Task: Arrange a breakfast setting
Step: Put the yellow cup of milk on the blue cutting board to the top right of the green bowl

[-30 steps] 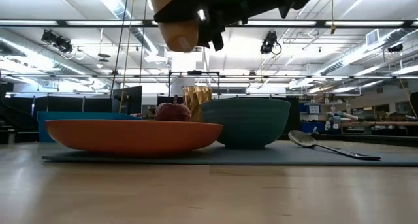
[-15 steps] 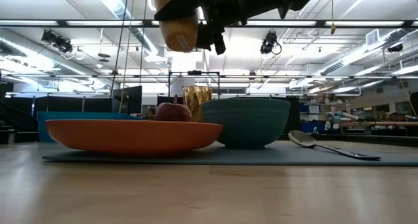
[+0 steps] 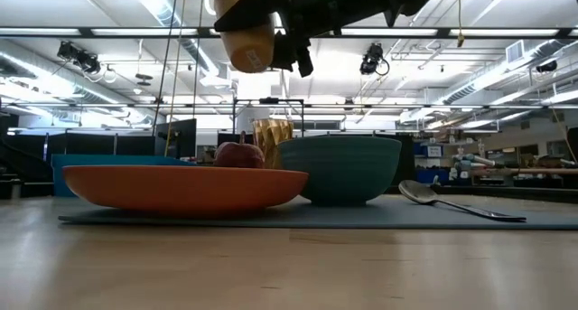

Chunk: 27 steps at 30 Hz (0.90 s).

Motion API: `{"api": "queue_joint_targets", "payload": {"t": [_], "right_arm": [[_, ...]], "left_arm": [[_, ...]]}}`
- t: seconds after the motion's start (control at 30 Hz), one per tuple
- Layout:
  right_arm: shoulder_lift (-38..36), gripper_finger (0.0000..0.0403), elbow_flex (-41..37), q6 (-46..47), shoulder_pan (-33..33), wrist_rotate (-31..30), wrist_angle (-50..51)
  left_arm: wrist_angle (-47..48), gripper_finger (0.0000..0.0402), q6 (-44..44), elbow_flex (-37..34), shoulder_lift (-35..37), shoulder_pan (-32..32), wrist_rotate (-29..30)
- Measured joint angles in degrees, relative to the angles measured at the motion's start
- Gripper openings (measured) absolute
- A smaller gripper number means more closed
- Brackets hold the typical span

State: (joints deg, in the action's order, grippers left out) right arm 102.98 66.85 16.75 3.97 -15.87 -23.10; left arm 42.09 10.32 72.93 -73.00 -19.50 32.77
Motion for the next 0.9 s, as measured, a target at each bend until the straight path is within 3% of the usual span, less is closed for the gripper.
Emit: {"api": "queue_joint_targets", "payload": {"t": [0.2, 0.53, 0.8, 0.9], "right_arm": [[0.0, 0.0319, 0.0, -0.9, -0.2, -1.8, -0.6], [-1.5, 0.0318, -0.8, -11.5, 0.2, -7.9, 1.1], [-10.8, 0.0318, -17.3, -11.7, -1.3, -13.1, -4.5], [-14.8, 0.0318, -23.9, -12.3, -3.7, -12.5, -6.2]], "left_arm": [[1.2, 0.0203, -2.3, 0.0, 1.9, -0.8, -0.8], [7.1, 0.0203, -10.2, -0.1, 6.3, -2.8, -0.5], [9.1, 0.0203, -17.3, -0.2, 9.4, -8.1, -0.4], [8.8, 0.0203, -18.4, -0.2, 9.3, -9.1, -0.3]]}}
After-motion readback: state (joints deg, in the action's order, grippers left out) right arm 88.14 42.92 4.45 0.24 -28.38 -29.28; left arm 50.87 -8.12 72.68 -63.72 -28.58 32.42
